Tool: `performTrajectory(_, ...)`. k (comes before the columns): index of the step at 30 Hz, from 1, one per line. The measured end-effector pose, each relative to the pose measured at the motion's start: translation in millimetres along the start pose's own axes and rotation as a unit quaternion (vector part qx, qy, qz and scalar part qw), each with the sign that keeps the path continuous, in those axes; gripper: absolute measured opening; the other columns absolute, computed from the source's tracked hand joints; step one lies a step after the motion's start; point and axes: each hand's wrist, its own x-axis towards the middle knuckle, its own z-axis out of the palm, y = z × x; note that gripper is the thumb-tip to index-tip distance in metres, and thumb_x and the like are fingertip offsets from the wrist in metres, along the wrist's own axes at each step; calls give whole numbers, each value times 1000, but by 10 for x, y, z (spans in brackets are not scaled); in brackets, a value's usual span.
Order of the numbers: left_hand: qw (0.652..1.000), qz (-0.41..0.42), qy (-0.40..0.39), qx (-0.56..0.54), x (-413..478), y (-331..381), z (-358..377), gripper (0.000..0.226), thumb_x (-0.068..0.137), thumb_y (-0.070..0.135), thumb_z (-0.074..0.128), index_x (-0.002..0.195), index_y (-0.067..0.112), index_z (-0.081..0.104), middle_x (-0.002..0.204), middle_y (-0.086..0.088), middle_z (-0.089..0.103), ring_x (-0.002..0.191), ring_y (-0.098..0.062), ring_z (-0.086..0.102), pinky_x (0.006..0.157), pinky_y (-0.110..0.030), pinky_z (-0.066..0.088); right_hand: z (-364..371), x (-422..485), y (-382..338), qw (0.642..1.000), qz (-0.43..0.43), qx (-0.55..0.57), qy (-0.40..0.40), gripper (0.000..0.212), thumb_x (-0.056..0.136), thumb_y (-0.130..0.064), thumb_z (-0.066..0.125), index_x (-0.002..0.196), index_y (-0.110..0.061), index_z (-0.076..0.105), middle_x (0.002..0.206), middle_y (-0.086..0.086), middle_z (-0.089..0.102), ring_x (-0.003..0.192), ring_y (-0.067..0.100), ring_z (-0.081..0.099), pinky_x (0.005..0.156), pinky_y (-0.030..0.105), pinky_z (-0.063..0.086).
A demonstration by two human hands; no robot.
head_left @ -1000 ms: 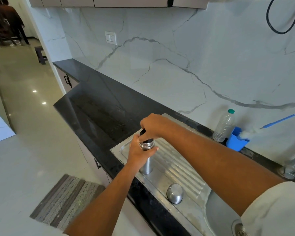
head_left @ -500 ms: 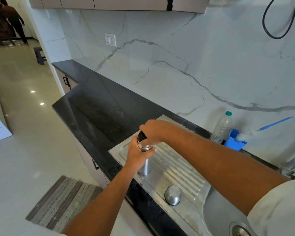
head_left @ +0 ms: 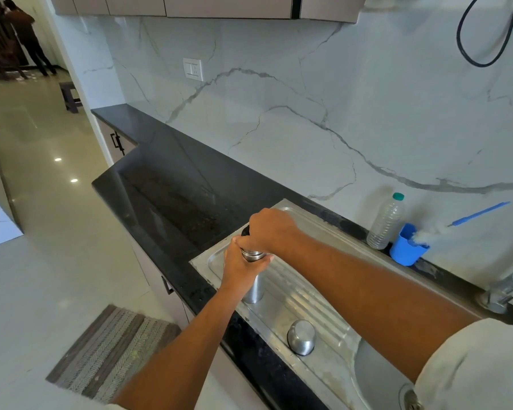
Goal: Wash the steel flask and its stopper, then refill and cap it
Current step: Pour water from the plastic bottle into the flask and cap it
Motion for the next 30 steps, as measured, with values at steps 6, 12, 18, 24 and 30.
performTrajectory(6, 999, 2, -27, -47, -28, 9, -45, 62, 75, 22, 94, 114, 41, 49, 115, 5, 68, 99, -6, 69, 78, -12, 56, 38, -58, 124, 990, 19, 137, -43, 50, 90, -69, 57, 93, -22, 71, 81, -2, 70, 78, 19, 68, 80, 29, 58)
performTrajectory(12, 997, 11, -52, -51, -37, -25, -88, 70, 72, 14, 95, 125, 28, 51, 113, 0, 68, 103, -16, 69, 85, -26, 54, -1, -571, 507, 959, 18, 226, -171, 63, 81, -60, 76, 120, -11, 64, 104, 6, 72, 89, 21, 71, 81, 31, 54)
performTrajectory(18, 996, -1, -61, -59, -90, 25, -91, 83, 75, 18, 94, 140, 27, 42, 122, 7, 63, 104, -1, 61, 84, -16, 45, 584, -990, 634, 925, -9, 168, -342, 64, 78, -47, 86, 132, -25, 59, 126, 5, 67, 91, 20, 71, 87, 35, 59)
performTrajectory(24, 995, -24, -71, -59, -111, 72, -100, 89, 78, 18, 91, 148, 27, 36, 127, 7, 58, 108, -10, 58, 99, -30, 43, 934, -1196, 497, 928, -19, 87, -361, 70, 76, -45, 87, 137, -29, 55, 141, 2, 53, 121, 28, 58, 101, 44, 52)
performTrajectory(30, 996, -30, -71, -52, -110, 58, -100, 93, 78, 21, 92, 151, 27, 35, 135, 3, 58, 118, -16, 58, 104, -33, 44, 1154, -1221, 402, 930, -24, 60, -361, 67, 79, -36, 85, 136, -26, 52, 135, 3, 58, 118, 28, 59, 101, 44, 53)
